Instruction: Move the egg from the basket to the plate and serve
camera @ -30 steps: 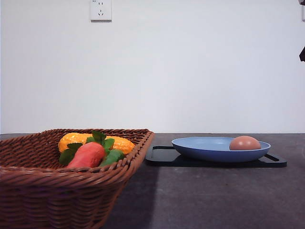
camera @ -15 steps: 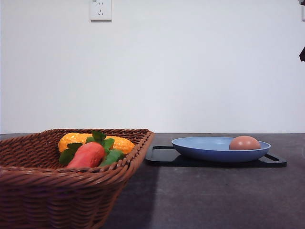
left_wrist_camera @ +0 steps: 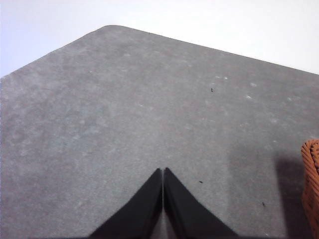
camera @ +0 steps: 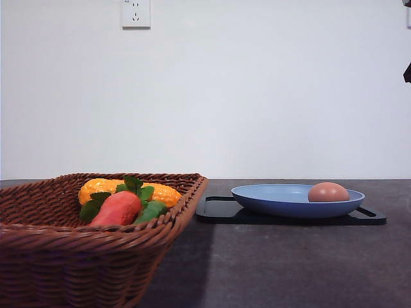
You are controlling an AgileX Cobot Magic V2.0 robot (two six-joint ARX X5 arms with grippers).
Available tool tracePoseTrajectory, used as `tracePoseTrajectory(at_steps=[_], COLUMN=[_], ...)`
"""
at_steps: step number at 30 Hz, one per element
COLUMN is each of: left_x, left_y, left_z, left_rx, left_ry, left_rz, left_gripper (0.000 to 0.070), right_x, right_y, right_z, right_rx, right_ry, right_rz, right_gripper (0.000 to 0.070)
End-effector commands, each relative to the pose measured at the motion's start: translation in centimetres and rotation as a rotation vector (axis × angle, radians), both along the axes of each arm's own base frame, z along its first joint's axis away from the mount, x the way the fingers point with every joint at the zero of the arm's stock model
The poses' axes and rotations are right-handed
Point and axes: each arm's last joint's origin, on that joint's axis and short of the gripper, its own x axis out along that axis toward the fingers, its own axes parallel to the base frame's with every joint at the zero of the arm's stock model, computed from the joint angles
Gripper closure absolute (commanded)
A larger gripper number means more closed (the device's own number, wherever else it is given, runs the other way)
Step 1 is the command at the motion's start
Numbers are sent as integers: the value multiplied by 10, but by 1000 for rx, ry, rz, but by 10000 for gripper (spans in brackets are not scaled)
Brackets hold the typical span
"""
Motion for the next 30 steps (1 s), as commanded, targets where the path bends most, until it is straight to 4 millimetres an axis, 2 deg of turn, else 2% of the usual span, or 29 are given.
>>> tracePoseTrajectory(at_steps=[1,3,7,9,16,22,26,30], left_x=[1,1,1,1,1,1,1,1], left_y=[0,0,0,0,0,0,0,0], left_z=[-9,-9,-9,-9,-9,-9,-9,-9], left_rx=[-5,-5,-5,-5,-5,-5,-5,-5], left_ry=[36,36,36,36,36,36,36,36], left_rz=[8,8,8,8,8,8,8,8], left_gripper=[700,700,700,700,700,700,700,700], right_x=[0,-2,-17,-23,-35,-36,-34,-34], right_y=[1,0,-13,-19,-36,-39,-38,-37], right_z=[3,4,13,10,-30,-65,-79,-85], right_rx=[13,7,-85,-106,-101,-87,-65,-55], right_ry=[-11,-21,-161,-218,-300,-296,-264,-220], right_rz=[0,-1,-74,-97,-182,-106,-49,-20], right_gripper=[700,700,700,700,700,700,700,700])
